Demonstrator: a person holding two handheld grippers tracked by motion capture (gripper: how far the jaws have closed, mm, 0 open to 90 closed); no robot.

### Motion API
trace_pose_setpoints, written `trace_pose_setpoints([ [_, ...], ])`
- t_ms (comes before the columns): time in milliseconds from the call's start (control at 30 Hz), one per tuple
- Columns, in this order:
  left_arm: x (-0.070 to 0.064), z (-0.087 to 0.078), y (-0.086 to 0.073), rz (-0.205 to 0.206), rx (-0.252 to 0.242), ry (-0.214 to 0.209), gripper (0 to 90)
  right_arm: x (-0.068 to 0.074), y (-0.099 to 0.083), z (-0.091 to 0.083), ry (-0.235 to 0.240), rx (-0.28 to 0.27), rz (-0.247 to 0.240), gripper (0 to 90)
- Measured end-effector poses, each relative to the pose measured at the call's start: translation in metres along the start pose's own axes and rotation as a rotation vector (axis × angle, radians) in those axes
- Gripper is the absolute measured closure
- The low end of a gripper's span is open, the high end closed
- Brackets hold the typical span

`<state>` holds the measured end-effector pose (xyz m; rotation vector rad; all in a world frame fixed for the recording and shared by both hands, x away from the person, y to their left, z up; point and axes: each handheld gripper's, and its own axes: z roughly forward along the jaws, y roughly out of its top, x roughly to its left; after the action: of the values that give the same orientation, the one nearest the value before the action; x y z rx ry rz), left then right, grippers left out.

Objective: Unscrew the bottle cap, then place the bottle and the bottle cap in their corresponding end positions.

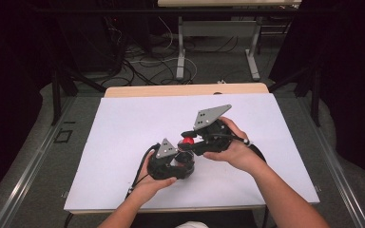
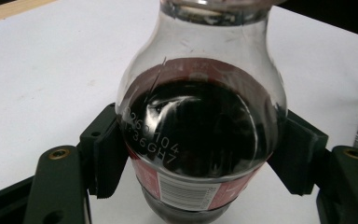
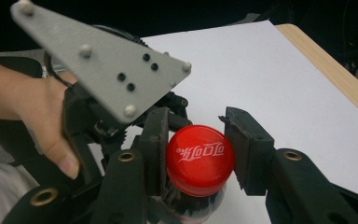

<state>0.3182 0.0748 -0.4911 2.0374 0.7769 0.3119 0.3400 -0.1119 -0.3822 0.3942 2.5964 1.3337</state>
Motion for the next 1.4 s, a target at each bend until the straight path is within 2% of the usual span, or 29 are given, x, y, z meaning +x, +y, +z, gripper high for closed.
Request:
trace_pose_setpoints([
  [133, 0.006, 0.000, 0.004, -0.009, -0.010, 0.013, 30.1, -0.001, -0.006, -0.004, -0.010, 0.002, -0.010, 60.9],
  [233, 0.010, -0.001, 0.010, -0.013, -0.013, 0.021, 30.1, -0.002, -0.012, -0.007, -0.004, 0.011, 0.011, 60.9],
  [400, 0.020, 0.001, 0.024, -0.031, -0.044, 0.041, 30.1, -0.004, -0.026, -0.009, -0.029, 0.020, 0.040, 60.9],
  [533, 0.027, 0.006, 0.037, -0.028, -0.031, 0.046, 30.2, -0.006, -0.037, -0.009, -0.045, 0.028, 0.067, 60.9],
  [600, 0.030, 0.010, 0.044, -0.032, -0.037, 0.050, 30.1, -0.007, -0.042, -0.010, -0.071, 0.026, 0.079, 60.9],
  [633, 0.033, 0.011, 0.048, -0.027, -0.021, 0.045, 30.1, -0.009, -0.044, -0.010, -0.070, 0.029, 0.087, 60.9],
  [667, 0.035, 0.014, 0.051, -0.050, -0.035, 0.045, 30.1, -0.010, -0.047, -0.010, -0.073, 0.017, 0.098, 60.9],
  [700, 0.038, 0.017, 0.055, -0.053, -0.044, 0.047, 30.1, -0.011, -0.049, -0.011, -0.078, 0.019, 0.112, 60.9],
  [767, 0.043, 0.021, 0.062, -0.045, -0.020, 0.062, 30.1, -0.013, -0.053, -0.011, -0.089, 0.012, 0.125, 60.9],
  [833, 0.047, 0.027, 0.068, -0.060, -0.034, 0.072, 30.1, -0.015, -0.057, -0.011, -0.102, 0.014, 0.136, 60.9],
  [867, 0.049, 0.028, 0.071, -0.053, -0.025, 0.071, 30.1, -0.016, -0.059, -0.011, -0.095, 0.010, 0.142, 60.9],
  [967, 0.054, 0.038, 0.078, -0.076, -0.034, 0.081, 30.1, -0.017, -0.063, -0.010, -0.113, 0.012, 0.147, 60.9],
  [1000, 0.056, 0.041, 0.079, -0.074, -0.032, 0.086, 30.1, -0.018, -0.064, -0.010, -0.117, 0.020, 0.139, 60.9],
  [1067, 0.061, 0.048, 0.082, -0.070, -0.029, 0.094, 30.1, -0.019, -0.067, -0.008, -0.135, 0.007, 0.155, 60.9],
  [1133, 0.065, 0.055, 0.084, -0.088, -0.031, 0.111, 30.2, -0.021, -0.069, -0.006, -0.123, 0.008, 0.161, 60.9],
  [1400, 0.083, 0.073, 0.083, -0.127, -0.043, 0.150, 30.1, -0.026, -0.077, 0.001, -0.150, 0.009, 0.195, 60.9],
])
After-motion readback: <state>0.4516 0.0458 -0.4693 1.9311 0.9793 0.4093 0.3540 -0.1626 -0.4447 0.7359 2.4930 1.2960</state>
